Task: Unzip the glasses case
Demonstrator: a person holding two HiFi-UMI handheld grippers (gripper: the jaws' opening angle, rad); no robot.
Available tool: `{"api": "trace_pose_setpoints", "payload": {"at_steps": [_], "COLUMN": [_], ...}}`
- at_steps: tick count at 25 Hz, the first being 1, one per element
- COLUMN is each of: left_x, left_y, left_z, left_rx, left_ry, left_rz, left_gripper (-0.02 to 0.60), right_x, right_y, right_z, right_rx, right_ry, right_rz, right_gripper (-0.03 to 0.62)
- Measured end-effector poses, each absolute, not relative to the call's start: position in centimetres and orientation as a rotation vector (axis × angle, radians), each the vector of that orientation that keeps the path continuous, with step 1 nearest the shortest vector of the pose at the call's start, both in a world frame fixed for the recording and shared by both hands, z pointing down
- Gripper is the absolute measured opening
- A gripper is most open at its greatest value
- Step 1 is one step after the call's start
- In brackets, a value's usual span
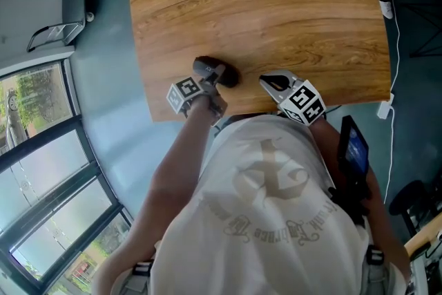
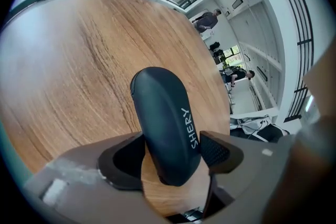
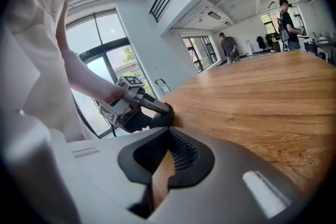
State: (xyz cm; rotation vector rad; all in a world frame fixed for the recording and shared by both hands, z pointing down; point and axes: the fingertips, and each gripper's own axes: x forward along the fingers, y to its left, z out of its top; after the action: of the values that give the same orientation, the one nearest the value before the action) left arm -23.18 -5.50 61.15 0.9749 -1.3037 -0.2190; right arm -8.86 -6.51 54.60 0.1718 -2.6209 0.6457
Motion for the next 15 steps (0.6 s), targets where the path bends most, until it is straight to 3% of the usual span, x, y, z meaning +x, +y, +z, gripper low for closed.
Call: {"api": "trace_pose_setpoints", "payload": {"at_steps": [9,12,15], "left_x": [-19.3,-18.1,-17.4], "left_y": [-5.4,-5.5,-5.5], "left_z": [59.7,58.9,58.4], "left_rx": [1.055,1.037,1.031], "left_ry": [-1.18,-1.15,-1.133], "left_rz": [-0.296,-0.344,-0.361], "left_gripper": [0.328,0.325,0.325], "right_x": [-9.7,-9.7,-9.7], "right_y": [-1.6,-1.5,-1.4], "right_z": [56.6,57.5,57.7], "right_rx": [0.024,0.047,0.071], "right_ry": [-2.519,-2.487,-2.476], "right_rz": [0.356,0.323,0.285], "right_gripper": [0.015,0.075,0.087]}}
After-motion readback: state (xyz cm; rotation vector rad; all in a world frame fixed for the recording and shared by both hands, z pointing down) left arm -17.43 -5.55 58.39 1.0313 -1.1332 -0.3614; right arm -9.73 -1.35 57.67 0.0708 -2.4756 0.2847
